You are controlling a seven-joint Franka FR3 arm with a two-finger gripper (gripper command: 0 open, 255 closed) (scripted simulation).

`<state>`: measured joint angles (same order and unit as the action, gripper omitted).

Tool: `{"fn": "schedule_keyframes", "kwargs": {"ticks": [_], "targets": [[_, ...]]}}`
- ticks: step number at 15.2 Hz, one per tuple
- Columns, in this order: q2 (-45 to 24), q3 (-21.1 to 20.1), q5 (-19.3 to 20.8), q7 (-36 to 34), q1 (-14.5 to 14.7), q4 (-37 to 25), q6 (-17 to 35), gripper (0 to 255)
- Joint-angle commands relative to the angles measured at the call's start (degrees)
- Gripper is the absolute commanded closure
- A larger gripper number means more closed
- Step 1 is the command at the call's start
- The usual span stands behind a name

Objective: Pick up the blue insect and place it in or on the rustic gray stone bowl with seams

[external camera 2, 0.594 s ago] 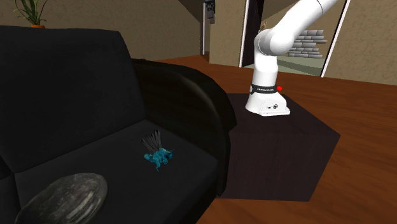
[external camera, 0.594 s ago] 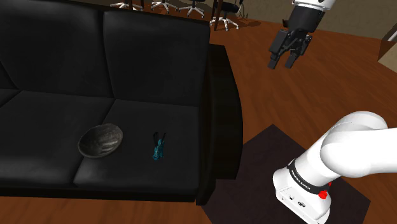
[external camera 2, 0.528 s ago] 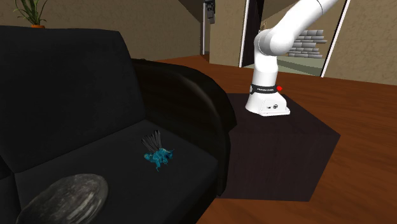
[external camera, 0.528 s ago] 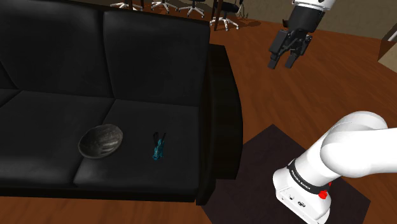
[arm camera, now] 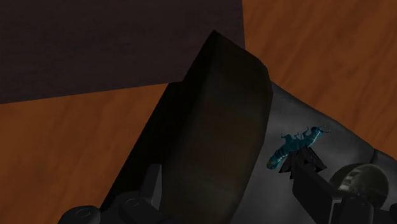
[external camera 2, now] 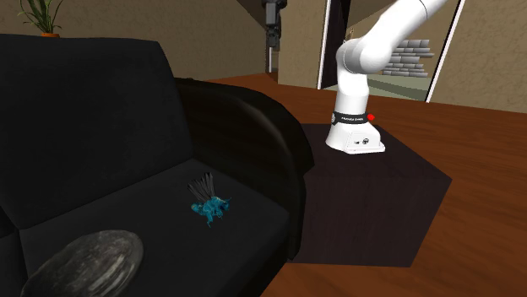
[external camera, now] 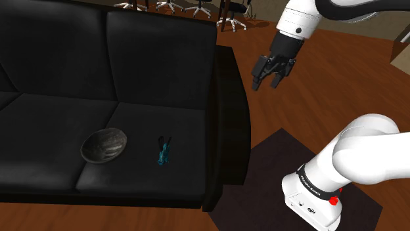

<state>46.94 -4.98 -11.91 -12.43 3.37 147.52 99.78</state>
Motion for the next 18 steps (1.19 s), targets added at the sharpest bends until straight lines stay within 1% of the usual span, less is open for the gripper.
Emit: {"fn": "schedule_keyframes", "kwargs": {"ticks": [1,6,12,15,18], "targets": [[-0.8,-2.3,-1.6,-1.6,0.9,2.6,4.8,0],[-5.6,-8.5,-5.3,-5.7,3.1,6.5,16.6,0],[-15.9,-16.5,-8.0,-11.1,4.5,7.6,31.8,0],[-22.6,-20.7,-7.6,-14.6,4.1,6.8,39.5,0],[-30.1,-25.4,-4.8,-19.4,2.4,5.1,46.9,0]]}}
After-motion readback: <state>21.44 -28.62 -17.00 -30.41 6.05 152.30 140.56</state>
